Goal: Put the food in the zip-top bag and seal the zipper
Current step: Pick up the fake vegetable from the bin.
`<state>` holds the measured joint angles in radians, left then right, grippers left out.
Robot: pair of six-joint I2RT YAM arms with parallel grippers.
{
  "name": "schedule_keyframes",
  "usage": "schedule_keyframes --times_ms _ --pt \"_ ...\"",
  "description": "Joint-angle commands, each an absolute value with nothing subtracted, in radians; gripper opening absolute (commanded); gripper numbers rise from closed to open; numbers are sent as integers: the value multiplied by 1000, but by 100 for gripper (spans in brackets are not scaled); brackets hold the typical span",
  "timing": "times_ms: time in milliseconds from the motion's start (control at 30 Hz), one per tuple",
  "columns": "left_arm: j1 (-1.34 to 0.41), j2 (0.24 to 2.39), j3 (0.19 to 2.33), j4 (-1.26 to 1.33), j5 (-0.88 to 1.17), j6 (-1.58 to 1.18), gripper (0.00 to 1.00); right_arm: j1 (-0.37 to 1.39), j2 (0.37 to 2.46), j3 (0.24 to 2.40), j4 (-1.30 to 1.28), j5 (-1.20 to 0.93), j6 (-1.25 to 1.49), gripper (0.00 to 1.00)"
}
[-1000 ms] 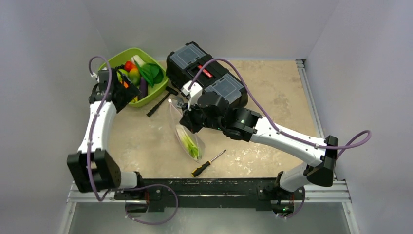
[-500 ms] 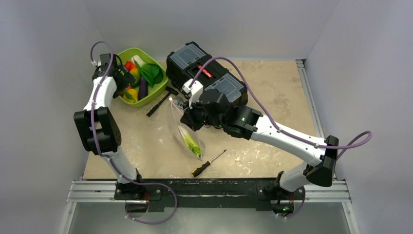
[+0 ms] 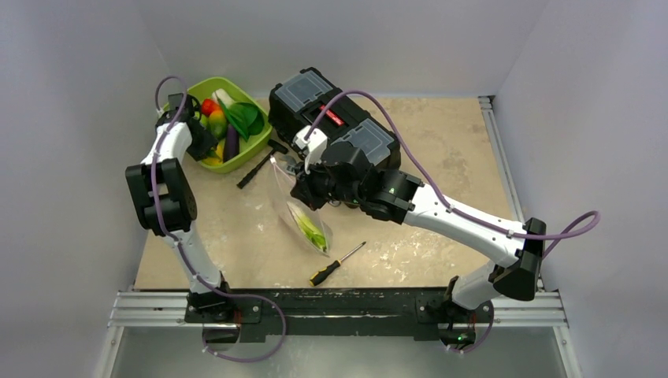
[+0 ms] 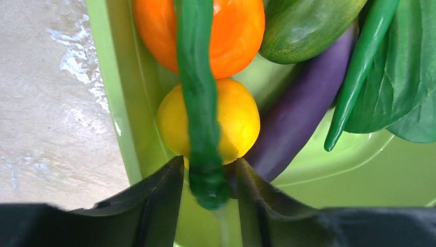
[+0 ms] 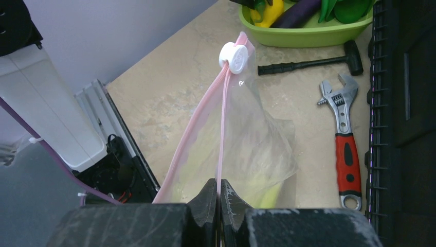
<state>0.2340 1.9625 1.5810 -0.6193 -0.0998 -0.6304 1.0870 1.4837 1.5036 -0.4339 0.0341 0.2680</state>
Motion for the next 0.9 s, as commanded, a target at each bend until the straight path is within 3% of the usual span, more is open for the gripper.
schedule_keyframes --times_ms 0,100,333,500,667,867 --pt "245 1982 1628 -613 -61 -614 30 1085 1456 1555 -400 41 270 0" --pt "244 1941 1613 -619 -20 -602 16 1085 1453 1531 -382 71 281 0" --pt "245 1702 1513 -613 70 -543 13 1058 1494 1510 -345 27 351 0" --pt "251 1640 1502 -634 166 -519 4 1043 1500 1483 -294 -26 396 0" --pt "260 1589 1480 -680 487 -520 0 1038 1484 1462 -262 -1 432 0" --pt "245 1264 1182 -471 807 -616 0 1022 1488 1438 -246 77 503 0"
